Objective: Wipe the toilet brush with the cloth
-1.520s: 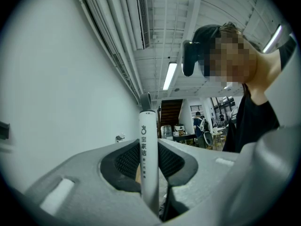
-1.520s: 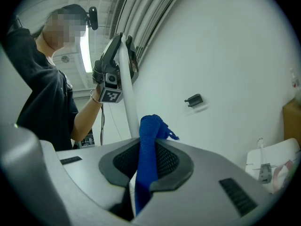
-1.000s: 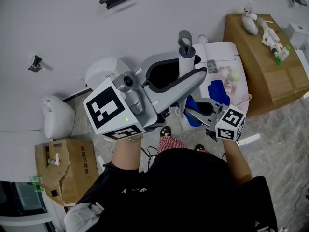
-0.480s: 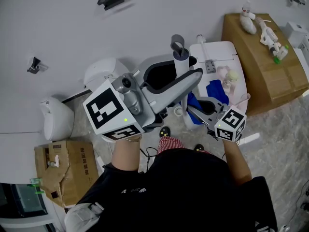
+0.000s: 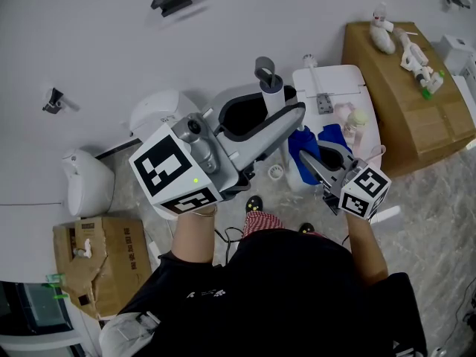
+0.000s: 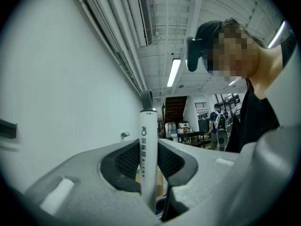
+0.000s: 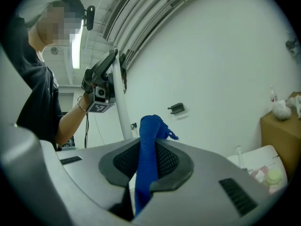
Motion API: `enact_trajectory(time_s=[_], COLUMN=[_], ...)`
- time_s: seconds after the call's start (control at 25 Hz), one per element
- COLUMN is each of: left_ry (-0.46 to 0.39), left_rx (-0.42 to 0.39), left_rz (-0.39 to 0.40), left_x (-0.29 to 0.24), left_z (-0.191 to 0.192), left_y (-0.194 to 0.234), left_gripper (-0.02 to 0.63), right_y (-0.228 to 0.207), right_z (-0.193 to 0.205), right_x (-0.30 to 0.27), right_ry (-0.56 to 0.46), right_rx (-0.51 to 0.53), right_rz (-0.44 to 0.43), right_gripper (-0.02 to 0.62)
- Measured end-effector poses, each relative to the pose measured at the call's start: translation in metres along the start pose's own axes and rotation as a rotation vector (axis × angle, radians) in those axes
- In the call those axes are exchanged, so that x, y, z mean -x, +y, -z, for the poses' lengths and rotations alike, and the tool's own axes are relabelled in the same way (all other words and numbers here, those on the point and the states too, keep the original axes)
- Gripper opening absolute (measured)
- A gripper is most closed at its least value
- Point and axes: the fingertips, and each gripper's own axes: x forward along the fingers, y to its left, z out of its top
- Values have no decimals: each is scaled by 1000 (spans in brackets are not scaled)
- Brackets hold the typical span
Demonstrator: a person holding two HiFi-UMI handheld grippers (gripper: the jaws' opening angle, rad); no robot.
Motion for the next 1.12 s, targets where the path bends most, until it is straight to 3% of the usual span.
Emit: enact_trajectory(time_s=[0.44,0.76,1.12], left_ry=[22,36,48], left_rx=[10,12,-11], left_rz=[-46,-79,-131], left_x=[15,12,15], left_z=[1,10,14], left_y=[18,26,33], left_gripper=[91,91,91], right_y=[21,46,87], right_z=[-66,-106,-132], right_x=[-3,6,9], right_ry=[-140,-231,-258], right_rx=[62,114,194], right_rz=[0,-68,-168], right_gripper=[63,63,63])
